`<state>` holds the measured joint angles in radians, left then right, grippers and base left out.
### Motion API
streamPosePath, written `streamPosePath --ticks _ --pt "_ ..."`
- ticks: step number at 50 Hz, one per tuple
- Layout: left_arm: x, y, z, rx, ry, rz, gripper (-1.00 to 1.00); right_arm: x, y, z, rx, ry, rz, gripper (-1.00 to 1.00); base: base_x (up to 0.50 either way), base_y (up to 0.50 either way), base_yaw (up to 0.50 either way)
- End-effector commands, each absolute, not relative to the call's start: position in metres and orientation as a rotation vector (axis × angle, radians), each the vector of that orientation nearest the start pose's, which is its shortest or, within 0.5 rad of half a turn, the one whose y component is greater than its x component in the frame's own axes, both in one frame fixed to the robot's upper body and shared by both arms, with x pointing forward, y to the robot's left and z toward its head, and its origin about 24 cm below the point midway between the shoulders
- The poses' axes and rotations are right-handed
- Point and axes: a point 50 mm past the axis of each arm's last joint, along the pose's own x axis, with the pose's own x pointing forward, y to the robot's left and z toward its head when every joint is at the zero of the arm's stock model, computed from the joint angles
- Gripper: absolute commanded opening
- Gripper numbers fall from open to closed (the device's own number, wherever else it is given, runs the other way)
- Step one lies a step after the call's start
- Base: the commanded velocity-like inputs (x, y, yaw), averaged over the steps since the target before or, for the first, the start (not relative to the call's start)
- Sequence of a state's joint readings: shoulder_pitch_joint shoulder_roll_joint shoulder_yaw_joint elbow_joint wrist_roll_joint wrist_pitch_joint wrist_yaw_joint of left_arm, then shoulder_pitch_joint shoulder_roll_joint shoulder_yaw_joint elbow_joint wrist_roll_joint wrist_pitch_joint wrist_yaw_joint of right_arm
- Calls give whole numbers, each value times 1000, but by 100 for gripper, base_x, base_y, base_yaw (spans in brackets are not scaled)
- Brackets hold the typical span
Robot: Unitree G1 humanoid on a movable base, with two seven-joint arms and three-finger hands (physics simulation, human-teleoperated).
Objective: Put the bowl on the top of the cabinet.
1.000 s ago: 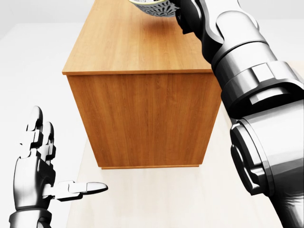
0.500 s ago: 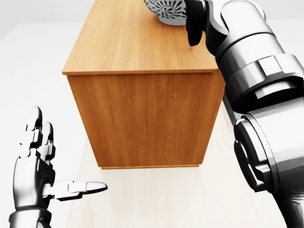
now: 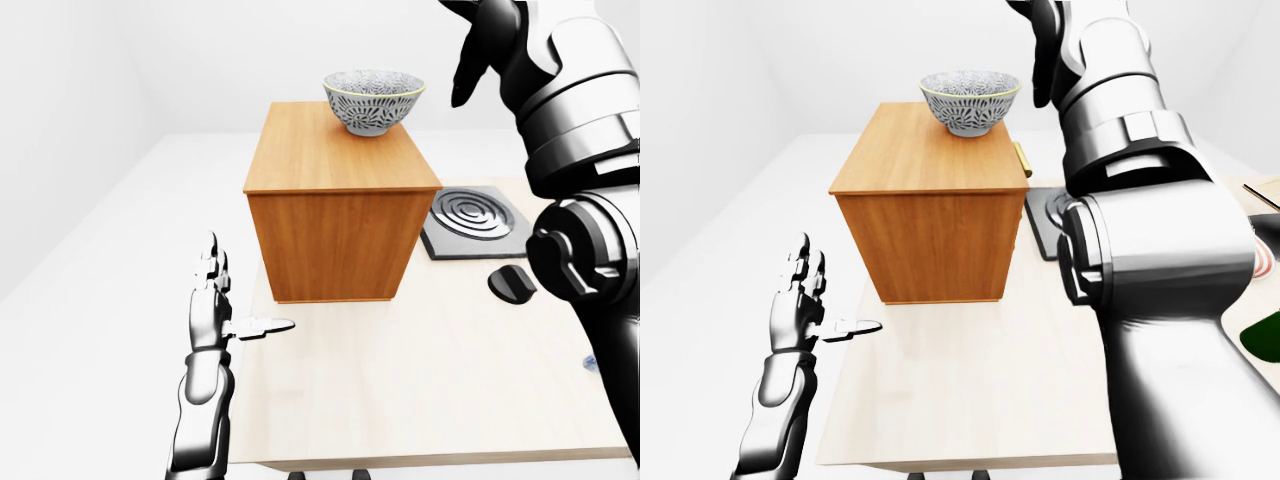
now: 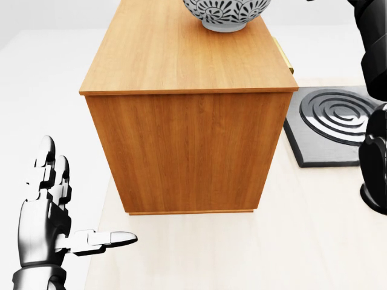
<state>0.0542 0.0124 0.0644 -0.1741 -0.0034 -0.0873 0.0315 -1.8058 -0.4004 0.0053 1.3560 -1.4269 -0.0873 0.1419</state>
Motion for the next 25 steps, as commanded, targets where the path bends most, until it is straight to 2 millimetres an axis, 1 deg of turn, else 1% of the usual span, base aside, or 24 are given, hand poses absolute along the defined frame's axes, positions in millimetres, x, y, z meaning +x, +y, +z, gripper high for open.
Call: streamPosePath --ticks 1,7,10,12,15,19,20,23,24,25 --pt "241 172 79 16 -213 109 100 385 -192 441 -1713 -226 -371 100 0 0 0" --pt "241 171 78 17 -211 108 100 372 -218 457 -1727 -178 -458 100 0 0 0" --pt "241 171 78 18 -208 108 100 371 -221 458 -1724 -174 -463 100 0 0 0" --pt "241 171 76 18 -204 106 100 362 -235 467 -1712 -157 -509 100 0 0 0" --pt "240 171 76 19 -201 106 100 354 -246 473 -1715 -135 -550 100 0 0 0" --pt "240 171 76 19 -202 106 100 354 -247 473 -1715 -134 -551 100 0 0 0" --pt "241 171 76 18 -201 111 100 347 -262 476 -1720 -97 -591 100 0 0 0" --pt "241 172 75 18 -197 115 100 343 -271 476 -1722 -72 -613 100 0 0 0" --pt "241 172 75 18 -196 115 100 343 -271 476 -1723 -71 -613 100 0 0 0" --pt "242 172 75 17 -196 118 100 340 -278 477 -1720 -55 -627 100 0 0 0"
